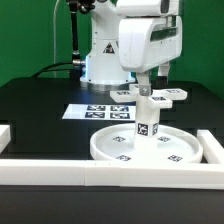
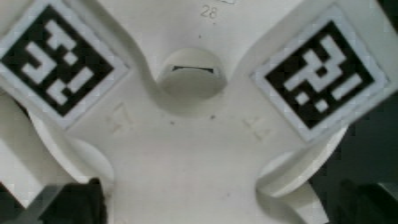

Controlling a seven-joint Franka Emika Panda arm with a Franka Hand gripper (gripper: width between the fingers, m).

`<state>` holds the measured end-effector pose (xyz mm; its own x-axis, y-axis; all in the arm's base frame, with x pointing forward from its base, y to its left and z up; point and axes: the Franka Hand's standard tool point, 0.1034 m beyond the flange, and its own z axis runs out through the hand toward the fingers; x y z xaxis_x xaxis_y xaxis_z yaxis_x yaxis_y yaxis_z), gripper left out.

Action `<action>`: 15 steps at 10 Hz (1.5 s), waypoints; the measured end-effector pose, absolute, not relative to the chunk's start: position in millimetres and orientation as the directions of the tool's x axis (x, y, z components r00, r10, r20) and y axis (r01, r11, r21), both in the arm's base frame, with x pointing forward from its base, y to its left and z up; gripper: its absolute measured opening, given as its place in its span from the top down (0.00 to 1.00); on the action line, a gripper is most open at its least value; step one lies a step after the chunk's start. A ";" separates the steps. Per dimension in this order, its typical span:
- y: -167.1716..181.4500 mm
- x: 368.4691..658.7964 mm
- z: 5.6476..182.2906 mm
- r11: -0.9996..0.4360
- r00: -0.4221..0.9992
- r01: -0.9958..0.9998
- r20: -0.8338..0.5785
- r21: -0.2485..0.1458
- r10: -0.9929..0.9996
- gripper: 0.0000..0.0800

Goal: Assemble round table

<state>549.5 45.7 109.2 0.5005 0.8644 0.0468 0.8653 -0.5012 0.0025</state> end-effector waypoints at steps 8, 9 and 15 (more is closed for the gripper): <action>31.7 551.0 109.9 -0.616 0.615 0.788 0.047 -0.001 0.787 0.19; 31.4 550.9 110.0 -0.663 0.662 0.748 0.051 0.000 0.747 0.19; 38.5 550.1 109.0 -0.774 0.773 0.633 0.045 -0.010 0.632 0.19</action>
Offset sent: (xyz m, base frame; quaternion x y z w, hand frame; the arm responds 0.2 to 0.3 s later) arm 0.0072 -0.0026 -0.0008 0.0084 -0.0087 0.0112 0.9999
